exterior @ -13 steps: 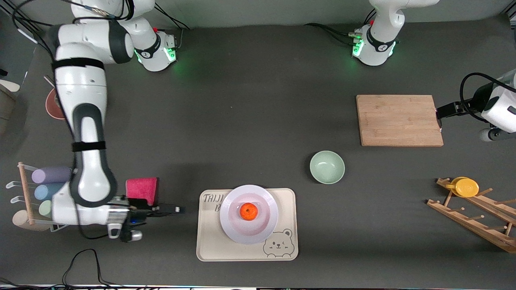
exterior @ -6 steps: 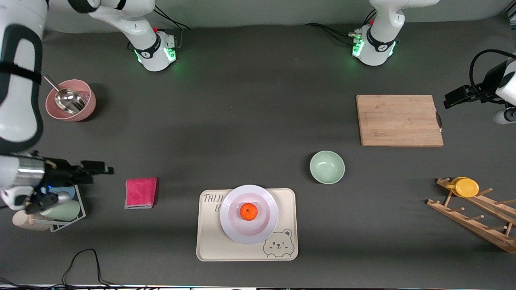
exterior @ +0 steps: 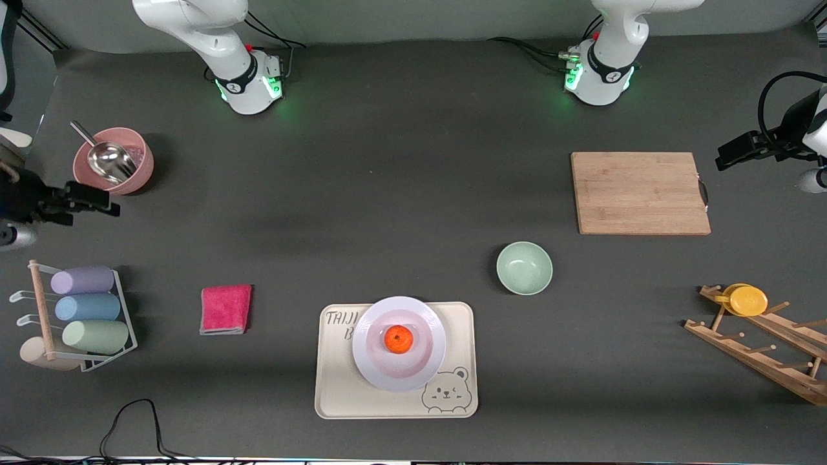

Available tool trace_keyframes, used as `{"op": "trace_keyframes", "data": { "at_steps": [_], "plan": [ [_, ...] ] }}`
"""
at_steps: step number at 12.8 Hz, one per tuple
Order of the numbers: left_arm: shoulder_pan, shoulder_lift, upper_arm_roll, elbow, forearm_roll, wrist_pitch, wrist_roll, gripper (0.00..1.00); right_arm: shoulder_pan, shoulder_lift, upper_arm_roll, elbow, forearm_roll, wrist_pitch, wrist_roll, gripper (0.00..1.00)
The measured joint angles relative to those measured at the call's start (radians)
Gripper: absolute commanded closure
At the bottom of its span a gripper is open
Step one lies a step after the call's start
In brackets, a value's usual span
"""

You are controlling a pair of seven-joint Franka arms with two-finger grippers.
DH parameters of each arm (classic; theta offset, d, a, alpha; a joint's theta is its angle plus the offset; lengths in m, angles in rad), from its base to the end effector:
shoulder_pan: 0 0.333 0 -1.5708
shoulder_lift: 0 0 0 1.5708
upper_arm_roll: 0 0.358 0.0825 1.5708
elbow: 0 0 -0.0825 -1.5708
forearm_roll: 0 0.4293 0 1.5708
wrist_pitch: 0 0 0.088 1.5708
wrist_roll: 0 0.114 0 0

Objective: Place orange and plate with both arms

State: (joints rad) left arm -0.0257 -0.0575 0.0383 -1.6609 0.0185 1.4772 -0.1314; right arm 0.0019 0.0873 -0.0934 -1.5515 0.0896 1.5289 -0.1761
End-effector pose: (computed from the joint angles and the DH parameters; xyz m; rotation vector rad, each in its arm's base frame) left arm 0.5664 0.0100 0.6394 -3.1036 -0.2244 0.1948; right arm 0.6208 -0.0439 0.6132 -3.0400 -0.1268 0.1487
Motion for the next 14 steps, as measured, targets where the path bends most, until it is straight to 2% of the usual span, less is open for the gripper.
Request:
{"op": "trace_keyframes", "data": {
  "at_steps": [4,14],
  "plan": [
    [0.001,0.000,0.000,0.013,0.000,-0.006,0.000,0.00,-0.005,-0.059,0.025,-0.020,-0.085,0.003,0.025,0.00],
    [0.001,0.000,-0.001,0.023,0.000,-0.026,0.000,0.00,-0.016,-0.052,0.023,-0.022,-0.092,0.004,0.026,0.00]
  ]
}}
